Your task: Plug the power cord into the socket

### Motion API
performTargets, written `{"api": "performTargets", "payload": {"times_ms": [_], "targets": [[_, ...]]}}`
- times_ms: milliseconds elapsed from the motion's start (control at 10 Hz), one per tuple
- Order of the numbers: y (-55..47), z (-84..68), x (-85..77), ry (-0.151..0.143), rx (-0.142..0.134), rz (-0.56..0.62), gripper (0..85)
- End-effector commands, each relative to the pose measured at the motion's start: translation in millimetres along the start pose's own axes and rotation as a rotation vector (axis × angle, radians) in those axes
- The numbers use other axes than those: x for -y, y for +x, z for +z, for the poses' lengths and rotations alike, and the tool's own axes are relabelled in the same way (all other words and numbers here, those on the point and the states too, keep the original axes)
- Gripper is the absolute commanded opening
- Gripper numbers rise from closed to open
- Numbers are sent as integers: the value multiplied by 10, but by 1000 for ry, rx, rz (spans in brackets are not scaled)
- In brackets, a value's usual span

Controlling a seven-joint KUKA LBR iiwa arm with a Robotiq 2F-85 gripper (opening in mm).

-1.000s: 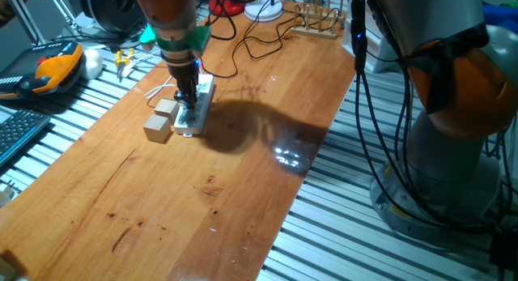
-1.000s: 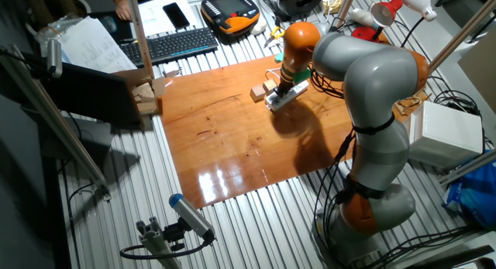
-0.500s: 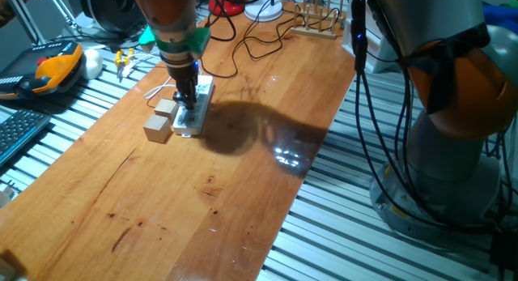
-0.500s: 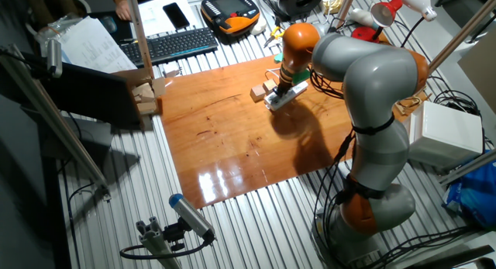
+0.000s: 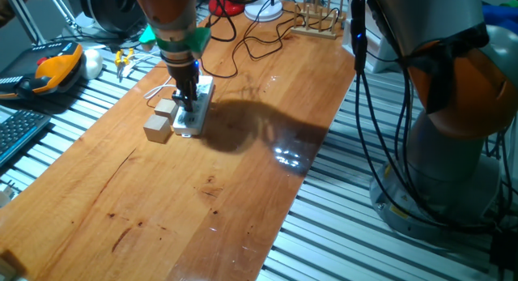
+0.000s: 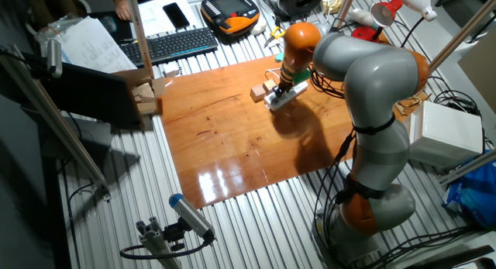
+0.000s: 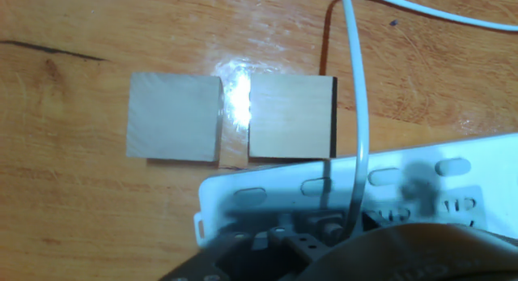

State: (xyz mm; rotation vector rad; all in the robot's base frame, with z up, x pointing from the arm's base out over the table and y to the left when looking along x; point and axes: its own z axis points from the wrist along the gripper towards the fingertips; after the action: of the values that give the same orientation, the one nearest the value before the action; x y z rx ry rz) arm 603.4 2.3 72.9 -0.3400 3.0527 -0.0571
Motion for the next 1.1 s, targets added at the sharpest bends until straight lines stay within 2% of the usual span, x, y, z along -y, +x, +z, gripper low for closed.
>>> {"api": "performTargets", "payload": {"times_ms": [0,300,400,500,600,700,800,900,1000], "targets": [[27,-87,-16,-1,-2,2,510],[115,-497,-54,-17,-41,3,510],[154,-595,-80,-38,-36,5,510],[189,-667,-91,-37,-30,4,340],[202,-757,-76,-46,-38,9,340],[206,-831,-40,-72,-52,5,170],[209,-860,7,-73,-62,-22,0],[211,-878,55,-87,-77,-40,0],[227,-896,85,-74,-75,-51,0]]}}
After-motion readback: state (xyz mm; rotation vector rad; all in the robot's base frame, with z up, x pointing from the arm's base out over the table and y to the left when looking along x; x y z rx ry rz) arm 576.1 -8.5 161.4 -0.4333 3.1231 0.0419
